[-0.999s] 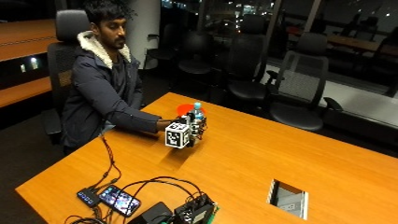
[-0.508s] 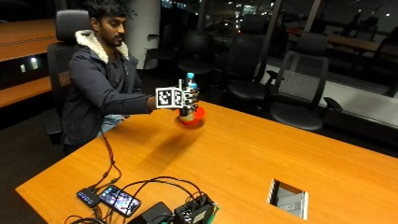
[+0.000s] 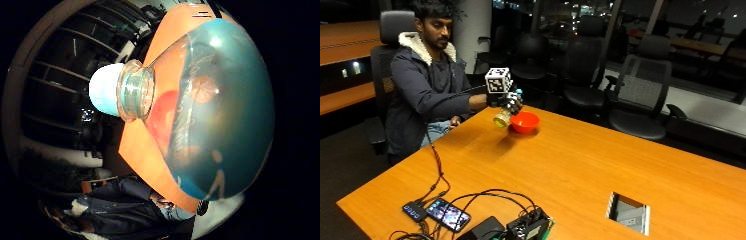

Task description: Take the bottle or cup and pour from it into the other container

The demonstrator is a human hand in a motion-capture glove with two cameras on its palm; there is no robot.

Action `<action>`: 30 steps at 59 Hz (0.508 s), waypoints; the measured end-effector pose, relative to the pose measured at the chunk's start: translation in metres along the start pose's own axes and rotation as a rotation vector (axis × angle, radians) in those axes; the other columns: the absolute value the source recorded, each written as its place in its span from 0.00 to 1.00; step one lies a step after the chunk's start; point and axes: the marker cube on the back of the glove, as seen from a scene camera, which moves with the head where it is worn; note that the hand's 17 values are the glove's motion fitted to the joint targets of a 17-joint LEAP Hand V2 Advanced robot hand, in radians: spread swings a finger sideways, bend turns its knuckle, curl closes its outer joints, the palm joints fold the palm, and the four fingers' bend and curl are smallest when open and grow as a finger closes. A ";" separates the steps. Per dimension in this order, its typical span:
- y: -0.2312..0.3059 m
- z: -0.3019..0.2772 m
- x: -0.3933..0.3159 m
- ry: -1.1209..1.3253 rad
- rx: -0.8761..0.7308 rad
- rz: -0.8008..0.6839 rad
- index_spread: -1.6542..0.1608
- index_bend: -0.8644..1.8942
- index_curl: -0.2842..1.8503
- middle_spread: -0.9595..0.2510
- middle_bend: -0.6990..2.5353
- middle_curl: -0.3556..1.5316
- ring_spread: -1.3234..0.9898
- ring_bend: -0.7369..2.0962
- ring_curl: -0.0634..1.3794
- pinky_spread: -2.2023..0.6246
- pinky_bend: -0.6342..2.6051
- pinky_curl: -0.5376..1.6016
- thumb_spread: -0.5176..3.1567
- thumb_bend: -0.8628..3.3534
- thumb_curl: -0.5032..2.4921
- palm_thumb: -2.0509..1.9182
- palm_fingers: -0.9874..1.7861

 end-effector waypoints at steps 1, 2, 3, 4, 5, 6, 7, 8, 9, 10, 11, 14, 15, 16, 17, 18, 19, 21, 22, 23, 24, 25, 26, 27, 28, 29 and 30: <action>0.002 0.000 -0.006 -0.023 -0.007 0.022 0.73 0.35 0.25 0.56 0.34 0.42 0.47 0.47 0.33 0.73 0.34 0.41 0.32 0.20 0.35 0.75 0.77; 0.004 0.001 -0.009 -0.019 -0.014 0.028 0.73 0.35 0.25 0.56 0.34 0.42 0.47 0.47 0.32 0.73 0.34 0.41 0.32 0.20 0.35 0.75 0.77; 0.006 0.002 -0.010 0.006 -0.020 0.018 0.73 0.35 0.25 0.56 0.34 0.42 0.47 0.47 0.32 0.73 0.34 0.41 0.32 0.20 0.35 0.75 0.77; 0.008 0.003 -0.011 0.049 -0.026 -0.009 0.73 0.35 0.25 0.56 0.34 0.42 0.47 0.47 0.32 0.73 0.34 0.41 0.32 0.20 0.35 0.75 0.77; 0.011 0.005 -0.010 0.105 -0.031 -0.049 0.73 0.35 0.25 0.56 0.34 0.42 0.47 0.47 0.32 0.73 0.34 0.41 0.32 0.20 0.35 0.75 0.77; 0.013 0.006 -0.009 0.158 -0.037 -0.089 0.73 0.35 0.25 0.56 0.34 0.42 0.47 0.47 0.32 0.73 0.34 0.41 0.32 0.20 0.35 0.75 0.77; 0.014 0.008 -0.011 0.188 -0.041 -0.106 0.73 0.35 0.25 0.56 0.34 0.42 0.47 0.47 0.32 0.73 0.34 0.41 0.32 0.20 0.35 0.75 0.77; 0.015 0.009 -0.014 0.186 -0.045 -0.091 0.73 0.35 0.25 0.56 0.34 0.42 0.47 0.47 0.32 0.73 0.34 0.41 0.32 0.20 0.35 0.75 0.77; 0.015 0.010 -0.019 0.164 -0.049 -0.052 0.73 0.35 0.25 0.56 0.34 0.42 0.47 0.47 0.32 0.73 0.34 0.41 0.32 0.20 0.35 0.75 0.77; 0.015 0.012 -0.024 0.144 -0.054 -0.010 0.73 0.35 0.25 0.56 0.34 0.42 0.47 0.47 0.32 0.73 0.34 0.41 0.32 0.20 0.35 0.75 0.77; 0.015 0.013 -0.028 0.139 -0.060 0.021 0.73 0.35 0.25 0.56 0.34 0.42 0.47 0.47 0.32 0.73 0.34 0.41 0.32 0.20 0.35 0.75 0.77; 0.016 0.019 -0.036 0.190 -0.076 0.050 0.73 0.35 0.25 0.56 0.34 0.42 0.47 0.47 0.32 0.73 0.34 0.41 0.32 0.20 0.35 0.75 0.77; 0.017 0.021 -0.039 0.216 -0.082 0.048 0.73 0.35 0.25 0.56 0.34 0.42 0.47 0.47 0.33 0.73 0.34 0.41 0.32 0.20 0.35 0.75 0.77; 0.017 0.024 -0.042 0.240 -0.087 0.042 0.73 0.35 0.25 0.56 0.34 0.42 0.47 0.47 0.33 0.73 0.34 0.41 0.32 0.20 0.35 0.75 0.77; 0.016 0.025 -0.044 0.263 -0.091 0.038 0.73 0.35 0.25 0.56 0.34 0.42 0.47 0.47 0.32 0.73 0.34 0.41 0.31 0.20 0.35 0.75 0.77; 0.015 0.027 -0.045 0.286 -0.092 0.035 0.73 0.35 0.25 0.56 0.34 0.42 0.47 0.47 0.32 0.73 0.34 0.41 0.31 0.20 0.35 0.75 0.77; 0.013 0.028 -0.044 0.309 -0.092 0.037 0.73 0.35 0.25 0.55 0.34 0.42 0.47 0.47 0.33 0.73 0.34 0.41 0.31 0.20 0.35 0.75 0.77; 0.009 0.030 -0.044 0.355 -0.088 0.046 0.73 0.35 0.25 0.55 0.34 0.42 0.47 0.47 0.32 0.73 0.34 0.41 0.31 0.20 0.35 0.75 0.77; 0.009 0.032 -0.046 0.376 -0.089 0.040 0.73 0.35 0.25 0.55 0.34 0.42 0.47 0.47 0.32 0.73 0.34 0.41 0.31 0.20 0.35 0.75 0.77; 0.009 0.034 -0.049 0.395 -0.094 0.019 0.73 0.35 0.25 0.55 0.34 0.42 0.47 0.47 0.32 0.73 0.34 0.41 0.31 0.20 0.35 0.76 0.77; 0.011 0.037 -0.054 0.416 -0.103 -0.016 0.73 0.35 0.25 0.55 0.34 0.42 0.47 0.46 0.32 0.73 0.34 0.41 0.31 0.20 0.35 0.76 0.77; 0.013 0.040 -0.058 0.438 -0.114 -0.053 0.73 0.35 0.25 0.55 0.34 0.42 0.47 0.46 0.32 0.73 0.34 0.41 0.31 0.20 0.35 0.76 0.77; 0.013 0.043 -0.061 0.461 -0.120 -0.071 0.73 0.35 0.25 0.55 0.34 0.42 0.47 0.46 0.32 0.73 0.34 0.41 0.31 0.20 0.35 0.76 0.77; 0.012 0.045 -0.063 0.483 -0.121 -0.061 0.73 0.35 0.25 0.55 0.34 0.42 0.47 0.46 0.32 0.73 0.34 0.41 0.31 0.20 0.35 0.76 0.77; 0.011 0.047 -0.065 0.499 -0.117 -0.032 0.73 0.35 0.25 0.55 0.34 0.42 0.47 0.46 0.32 0.73 0.34 0.41 0.31 0.20 0.35 0.76 0.77; 0.009 0.049 -0.068 0.510 -0.114 -0.006 0.73 0.35 0.25 0.55 0.34 0.42 0.47 0.46 0.32 0.73 0.34 0.41 0.31 0.20 0.35 0.76 0.77; 0.009 0.052 -0.073 0.516 -0.114 0.005 0.73 0.35 0.25 0.55 0.33 0.42 0.47 0.46 0.32 0.73 0.34 0.41 0.31 0.20 0.35 0.76 0.77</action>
